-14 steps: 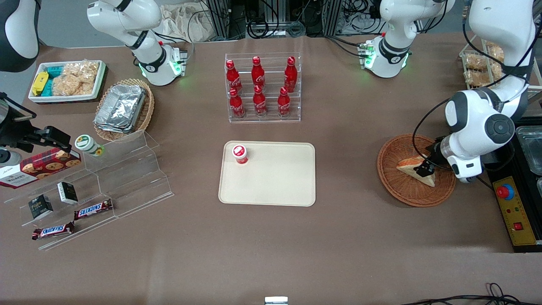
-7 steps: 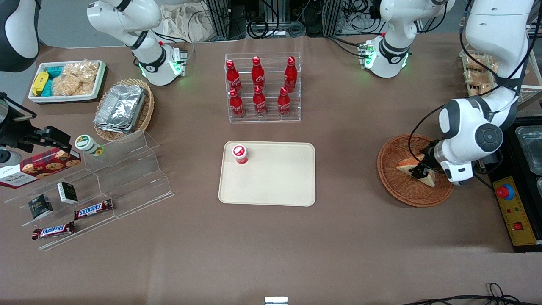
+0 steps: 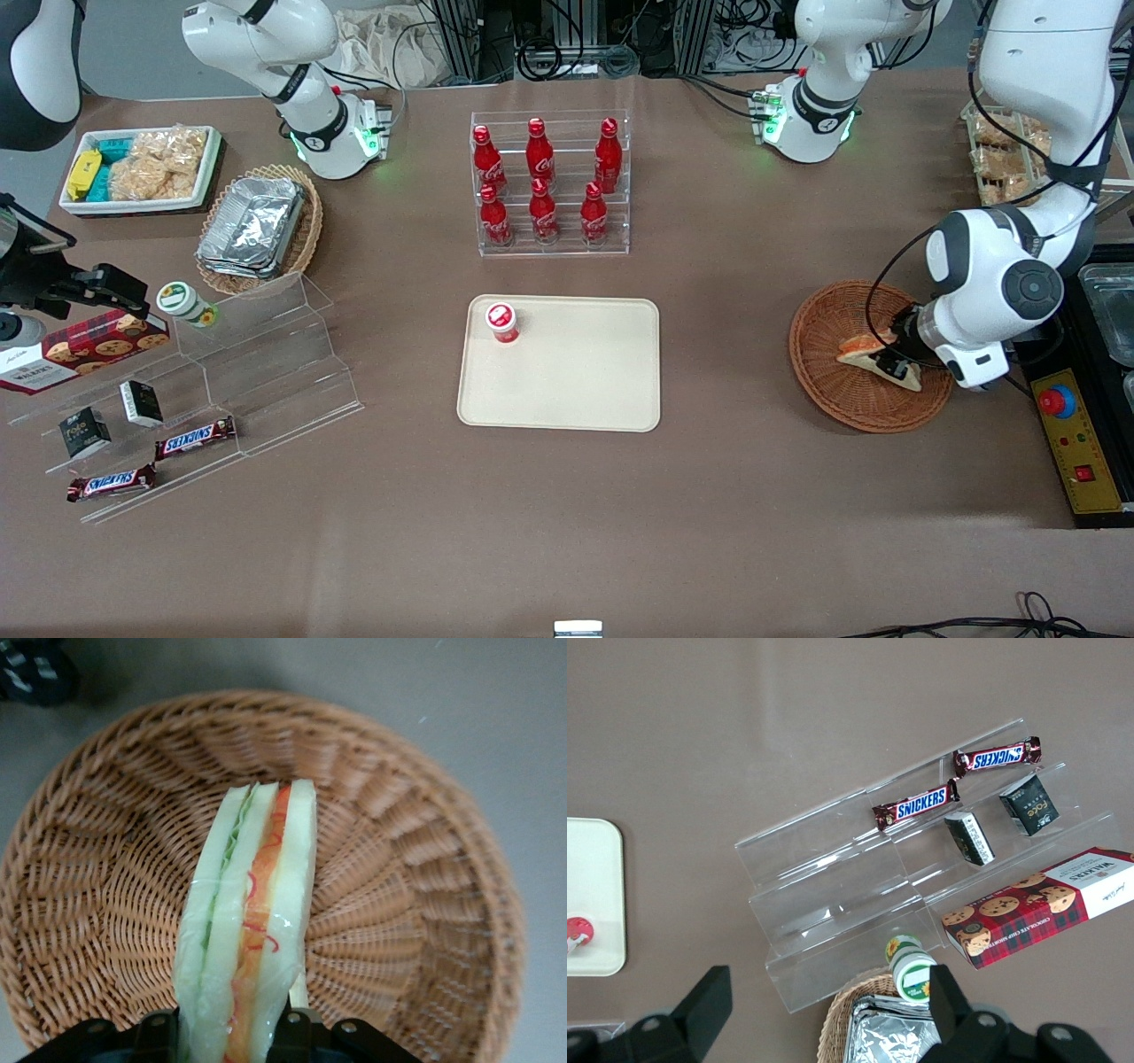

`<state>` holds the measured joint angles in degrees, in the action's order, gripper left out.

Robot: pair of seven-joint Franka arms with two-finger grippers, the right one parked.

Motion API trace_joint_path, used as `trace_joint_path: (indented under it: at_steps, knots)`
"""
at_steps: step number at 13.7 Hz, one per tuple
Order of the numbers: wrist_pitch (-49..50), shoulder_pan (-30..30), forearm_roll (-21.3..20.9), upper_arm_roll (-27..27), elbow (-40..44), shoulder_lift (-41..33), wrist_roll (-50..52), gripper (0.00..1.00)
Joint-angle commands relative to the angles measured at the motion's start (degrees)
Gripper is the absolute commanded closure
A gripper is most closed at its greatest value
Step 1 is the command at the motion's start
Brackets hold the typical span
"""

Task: Place sandwich from basket to tray
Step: 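Lift the sandwich up out of the basket with the left gripper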

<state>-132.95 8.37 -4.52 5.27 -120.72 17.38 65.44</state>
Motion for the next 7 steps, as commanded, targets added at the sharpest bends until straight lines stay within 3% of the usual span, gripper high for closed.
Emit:
trace_joint_path:
  at_steps: [1,4,7]
  knots:
    - [16.9,-0.8,-1.0,0.5,12.8,0.5,0.6,1.0]
    - [34.4,-1.7,0.0,1.7,27.8,0.7,-6.3,1.0]
    - [45.0,-2.0,-0.5,8.2,40.2,1.9,-21.0,1.0]
